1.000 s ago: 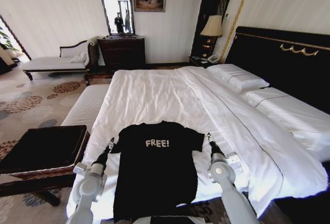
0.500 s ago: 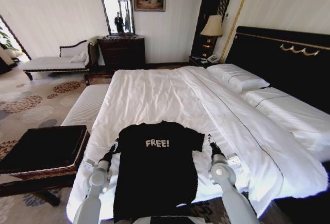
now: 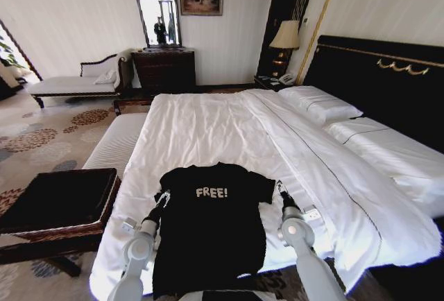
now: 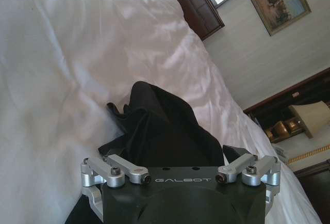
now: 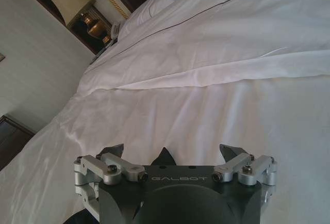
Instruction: Fold the clothes on the bed and place them into the basket.
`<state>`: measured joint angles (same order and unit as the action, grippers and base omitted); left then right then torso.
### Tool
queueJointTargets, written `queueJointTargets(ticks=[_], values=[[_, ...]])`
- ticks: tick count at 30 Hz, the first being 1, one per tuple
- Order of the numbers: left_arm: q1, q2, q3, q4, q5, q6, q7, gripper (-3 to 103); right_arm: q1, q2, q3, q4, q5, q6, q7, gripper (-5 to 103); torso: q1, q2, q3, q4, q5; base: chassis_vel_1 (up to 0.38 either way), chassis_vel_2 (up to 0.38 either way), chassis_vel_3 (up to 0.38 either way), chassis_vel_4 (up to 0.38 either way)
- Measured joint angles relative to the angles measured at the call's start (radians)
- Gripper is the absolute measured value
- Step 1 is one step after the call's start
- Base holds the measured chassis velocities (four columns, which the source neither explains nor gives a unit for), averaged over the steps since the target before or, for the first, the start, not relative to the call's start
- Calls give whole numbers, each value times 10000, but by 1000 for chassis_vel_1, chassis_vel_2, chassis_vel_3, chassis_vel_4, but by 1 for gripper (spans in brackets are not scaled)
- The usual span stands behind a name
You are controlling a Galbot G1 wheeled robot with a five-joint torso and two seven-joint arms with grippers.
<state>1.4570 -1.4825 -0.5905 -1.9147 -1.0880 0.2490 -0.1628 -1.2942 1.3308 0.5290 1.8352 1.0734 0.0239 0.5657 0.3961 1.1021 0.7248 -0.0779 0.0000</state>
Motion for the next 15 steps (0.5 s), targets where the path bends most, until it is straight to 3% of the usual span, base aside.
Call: queueJointTargets(ticks=[9, 15], values=[[918, -177, -105, -307, 464, -86, -23, 100, 43, 28, 12, -102, 10, 15, -11, 100, 0, 0, 0, 1, -1, 0, 0, 0, 0], [1371, 100, -741, -1179, 28, -71, 228, 100, -71, 41, 234, -23, 31, 18, -12, 100, -1, 0, -1, 3, 1, 0, 0, 0, 0]])
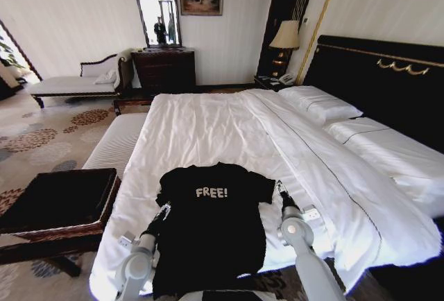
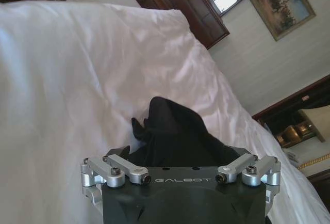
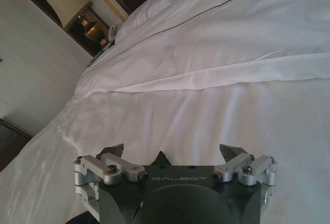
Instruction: Fold the clothes on the bed and place them into the basket.
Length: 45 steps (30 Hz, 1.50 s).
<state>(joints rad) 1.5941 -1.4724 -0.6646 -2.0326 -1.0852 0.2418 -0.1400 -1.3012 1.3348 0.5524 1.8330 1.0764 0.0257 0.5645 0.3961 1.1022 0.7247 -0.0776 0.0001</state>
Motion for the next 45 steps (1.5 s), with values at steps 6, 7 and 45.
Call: queueJointTargets(ticks=[6, 7, 45], values=[[-308, 477, -309, -11, -471, 82, 4, 100, -154, 71, 225, 135, -8, 6, 0, 100, 0, 0, 0, -1, 1, 0, 0, 0, 0], [-308, 477, -309, -11, -471, 82, 4, 100, -154, 71, 225, 135, -8, 6, 0, 100, 0, 0, 0, -1, 1, 0, 0, 0, 0], [-2514, -253, -565, 2946, -1740, 297, -439, 24, -478, 38, 312, 484, 372, -182, 247, 100, 0, 0, 1, -4, -1, 0, 0, 0, 0]])
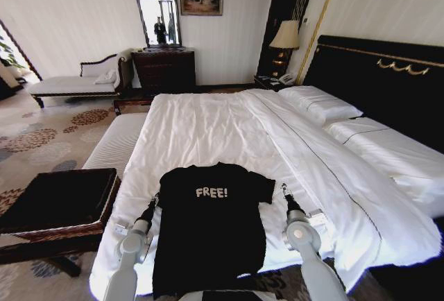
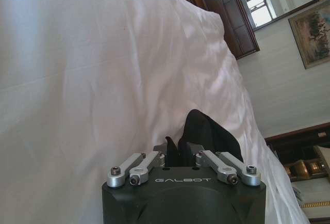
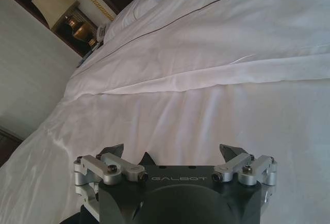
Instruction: Fold the clothes on the bed and place them into the basket.
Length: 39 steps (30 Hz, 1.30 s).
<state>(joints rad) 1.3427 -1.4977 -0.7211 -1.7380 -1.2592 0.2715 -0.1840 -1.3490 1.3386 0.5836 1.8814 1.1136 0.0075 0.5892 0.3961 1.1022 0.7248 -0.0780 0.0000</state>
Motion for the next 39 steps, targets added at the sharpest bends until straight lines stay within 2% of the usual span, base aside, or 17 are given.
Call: queueJointTargets(ticks=[3, 7, 12, 23, 29, 33, 34, 36, 39], values=[[-27, -11, 3, 5, 46, -3, -7, 7, -4, -23, 19, -37, 16, 7, -12, 100, 0, 0, 0, 1, 0, 0, 0, 0, 0], [-32, -11, -12, 6, 74, -14, -14, 1, 15, -11, 12, -73, 18, 12, -15, 100, 0, 0, 0, 0, -1, 0, 0, 0, 0], [79, 64, -180, -166, 79, -21, -16, 0, 35, 43, -56, -114, 8, 16, -18, 100, 0, 1, 0, 1, -1, 0, 0, 0, 0], [-139, 873, -1347, -265, -48, -46, 59, 0, 118, 62, -115, -206, 16, 29, -29, 100, 0, 2, 0, -1, -2, 0, 0, 0, 0], [-362, 1127, -1392, 166, -45, -152, 107, 0, 131, 64, -153, -208, 23, 36, -35, 100, 0, 2, 0, 2, 0, 0, 0, 0, 0], [-478, 1066, -1228, 320, 129, -221, 129, -2, 127, 52, -149, -187, 46, 38, -35, 100, 0, 2, 0, 1, 0, 0, 0, 0, 0], [-488, 987, -1160, 332, 211, -235, 129, 8, 112, 46, -133, -160, 58, 39, -35, 100, 0, 1, 0, 1, 0, 0, 0, 0, 0], [-467, 911, -1108, 314, 270, -242, 115, 8, 94, 39, -114, -140, 73, 39, -36, 100, 1, 1, 0, 1, 0, 0, 0, 0, 0], [-159, 746, -1046, 12, 394, -258, 58, 24, 78, -4, -35, -123, 130, 40, -38, 100, 1, 2, 0, 0, 1, 0, 0, 0, 0]])
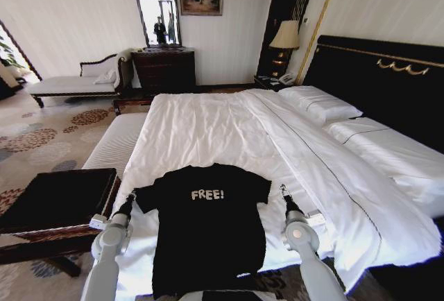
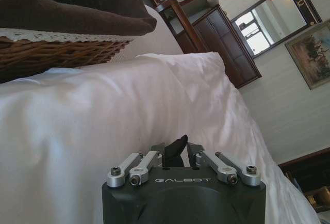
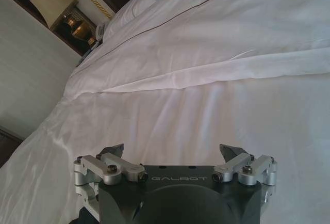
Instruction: Fold the clothes on the bed and place them into the basket.
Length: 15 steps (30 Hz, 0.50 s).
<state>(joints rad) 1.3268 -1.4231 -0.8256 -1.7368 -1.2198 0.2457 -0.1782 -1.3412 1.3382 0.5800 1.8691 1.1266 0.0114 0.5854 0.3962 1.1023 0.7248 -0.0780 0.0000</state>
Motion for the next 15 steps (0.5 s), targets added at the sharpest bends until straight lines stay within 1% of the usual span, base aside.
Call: queueJointTargets(ticks=[1, 3, 6, 7, 9, 10, 11, 12, 13, 14, 15], values=[[163, -45, 1, -124, 59, -10, -5, 30, 13, -21, 22, -12, 21, 0, -1, 100, 0, 0, 0, 1, 0, 0, 0, 0, 0], [370, -94, -3, -259, 133, -29, -16, 30, 42, -49, 35, -43, 32, 0, -7, 100, -1, 0, 0, 2, 0, 0, 0, 0, 0], [927, -180, -137, -773, 282, -122, -35, 46, 218, -229, 13, -192, 79, 4, -116, 100, -1, 0, 0, 2, 0, 0, 0, 0, 0], [927, -180, -137, -773, 282, -122, -35, 46, 218, -229, 13, -192, 79, 4, -116, 100, -1, 0, 0, 2, 0, 0, 0, 0, 0], [1189, -198, -276, -1170, 235, -137, -67, 57, 412, -417, -47, -313, 173, 3, -160, 100, 0, 0, 0, 2, 1, 0, 0, 0, 0], [1350, -192, -412, -1509, 149, -141, -119, 62, 635, -648, -104, -420, 387, -17, -206, 100, -1, 0, 0, 3, 1, 0, 0, 0, 0], [1438, -168, -513, -1752, 92, -143, -161, 62, 777, -812, -136, -482, 611, -52, -268, 100, -1, 0, 0, 3, -1, 0, 0, 0, 0], [1438, -168, -513, -1752, 92, -143, -161, 62, 777, -812, -136, -482, 611, -52, -268, 100, -1, 0, 0, 3, -1, 0, 0, 0, 0], [1510, -129, -621, -2002, 49, -145, -213, 68, 936, -1030, -180, -540, 987, -110, -362, 100, -1, 0, 0, 2, 2, 0, 0, 0, 0], [1528, -115, -651, -2078, 39, -146, -228, 74, 964, -1050, -188, -550, 1055, -119, -382, 100, -1, 0, 0, 3, 2, 0, 0, 0, 0], [1582, -58, -740, -2329, -3, -148, -291, 74, 1123, -1327, -229, -614, 1452, -146, -525, 100, 0, -1, 1, 4, 2, 0, 0, 0, 0]])
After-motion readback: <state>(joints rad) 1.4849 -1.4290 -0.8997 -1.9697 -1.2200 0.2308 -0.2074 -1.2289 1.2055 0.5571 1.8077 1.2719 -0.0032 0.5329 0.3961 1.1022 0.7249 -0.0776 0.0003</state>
